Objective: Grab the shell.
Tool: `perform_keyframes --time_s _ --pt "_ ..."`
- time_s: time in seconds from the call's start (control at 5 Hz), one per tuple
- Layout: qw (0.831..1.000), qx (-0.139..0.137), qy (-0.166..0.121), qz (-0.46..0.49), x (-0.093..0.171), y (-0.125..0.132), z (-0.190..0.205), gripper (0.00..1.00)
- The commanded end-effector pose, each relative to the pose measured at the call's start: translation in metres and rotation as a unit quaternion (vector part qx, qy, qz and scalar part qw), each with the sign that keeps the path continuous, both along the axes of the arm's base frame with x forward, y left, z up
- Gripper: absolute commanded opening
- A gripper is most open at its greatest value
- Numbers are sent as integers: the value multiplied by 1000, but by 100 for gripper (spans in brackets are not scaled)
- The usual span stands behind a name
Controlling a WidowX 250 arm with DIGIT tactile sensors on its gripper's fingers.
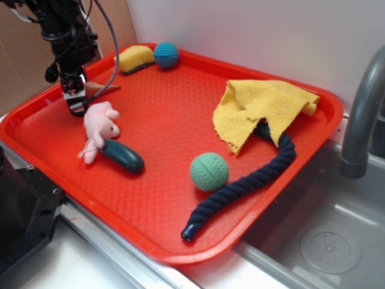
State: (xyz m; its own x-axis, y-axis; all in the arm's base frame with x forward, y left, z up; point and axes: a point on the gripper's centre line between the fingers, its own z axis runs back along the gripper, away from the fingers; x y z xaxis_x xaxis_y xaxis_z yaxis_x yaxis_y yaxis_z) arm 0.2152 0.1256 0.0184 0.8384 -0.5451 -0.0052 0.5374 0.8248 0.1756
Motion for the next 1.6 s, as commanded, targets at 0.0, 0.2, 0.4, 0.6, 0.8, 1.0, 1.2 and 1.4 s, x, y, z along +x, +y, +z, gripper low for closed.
perform_keyframes --time_s 0.0,0.2,0.4,0.6,0.8,1.0,1.2,1.4 --pt "1000 -15 1 -4 -19 -23 10 0" --pt "1000 -19 -2 -10 -28 -31 17 0" --pt "999 -36 -9 3 -42 -35 50 0" --pt "997 -61 -19 51 -45 -30 94 0" --pt "995 -78 -31 57 -10 -15 112 0" --pt "994 -92 -31 48 -1 -17 137 0" --pt "994 -105 -24 25 7 -29 152 0" --pt "995 -101 -23 7 16 -38 156 0"
